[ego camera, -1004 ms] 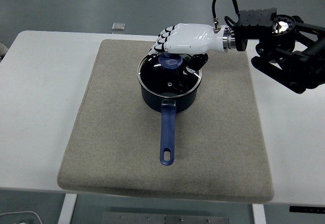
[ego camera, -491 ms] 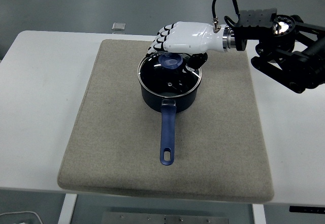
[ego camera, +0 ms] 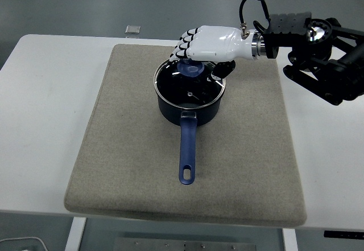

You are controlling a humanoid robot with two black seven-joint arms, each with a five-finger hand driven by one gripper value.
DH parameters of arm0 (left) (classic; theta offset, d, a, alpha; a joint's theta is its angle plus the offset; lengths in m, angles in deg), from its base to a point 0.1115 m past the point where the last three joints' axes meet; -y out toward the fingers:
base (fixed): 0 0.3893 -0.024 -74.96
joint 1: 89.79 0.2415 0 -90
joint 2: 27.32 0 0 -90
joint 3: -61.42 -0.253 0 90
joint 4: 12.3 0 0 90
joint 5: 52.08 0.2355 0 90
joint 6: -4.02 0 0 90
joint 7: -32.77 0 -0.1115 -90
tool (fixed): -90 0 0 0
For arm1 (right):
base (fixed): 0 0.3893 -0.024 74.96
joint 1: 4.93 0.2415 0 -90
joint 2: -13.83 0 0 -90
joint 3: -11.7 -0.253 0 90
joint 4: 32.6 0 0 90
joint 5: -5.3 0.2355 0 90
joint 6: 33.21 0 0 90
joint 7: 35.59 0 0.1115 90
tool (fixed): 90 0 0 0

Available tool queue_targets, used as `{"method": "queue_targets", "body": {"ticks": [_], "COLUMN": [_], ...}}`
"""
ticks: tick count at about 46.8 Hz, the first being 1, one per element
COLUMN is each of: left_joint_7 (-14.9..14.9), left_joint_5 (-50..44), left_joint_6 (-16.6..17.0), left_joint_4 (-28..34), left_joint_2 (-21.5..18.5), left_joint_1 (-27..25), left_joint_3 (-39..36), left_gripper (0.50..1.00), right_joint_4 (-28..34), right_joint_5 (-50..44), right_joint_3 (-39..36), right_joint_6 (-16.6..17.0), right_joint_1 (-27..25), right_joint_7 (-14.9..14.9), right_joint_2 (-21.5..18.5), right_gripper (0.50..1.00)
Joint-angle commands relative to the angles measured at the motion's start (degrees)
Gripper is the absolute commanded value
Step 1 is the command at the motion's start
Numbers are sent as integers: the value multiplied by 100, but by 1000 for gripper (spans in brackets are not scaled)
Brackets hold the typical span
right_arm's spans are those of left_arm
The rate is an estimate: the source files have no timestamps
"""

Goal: Lift the pot lid and place it to the right of the pot.

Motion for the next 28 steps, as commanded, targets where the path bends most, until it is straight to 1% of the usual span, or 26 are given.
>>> {"method": "queue_targets", "body": {"ticks": [1,11,20,28], "left_joint_7": [0,0,0,0], "left_joint_5": [0,0,0,0], "left_joint_6": [0,0,0,0], "left_joint_4": [0,0,0,0], "left_joint_2": [0,0,0,0], "left_joint_1": [3,3,3,3], "left_joint_3": [-2,-2,-2,6], "left_gripper": [1000,1000,1000,1000], "right_joint_4": [50,173,173,102], "right_joint_5": [0,0,9,88], "right_joint_3": [71,185,194,194], "right_joint_6": [-99,-293,-293,-205], "right_joint_1": [-5,-13,-5,48], "right_joint_7": [0,0,0,0], "right_joint_2": [0,-44,-44,-44], "right_gripper": [895,895,895,895]}}
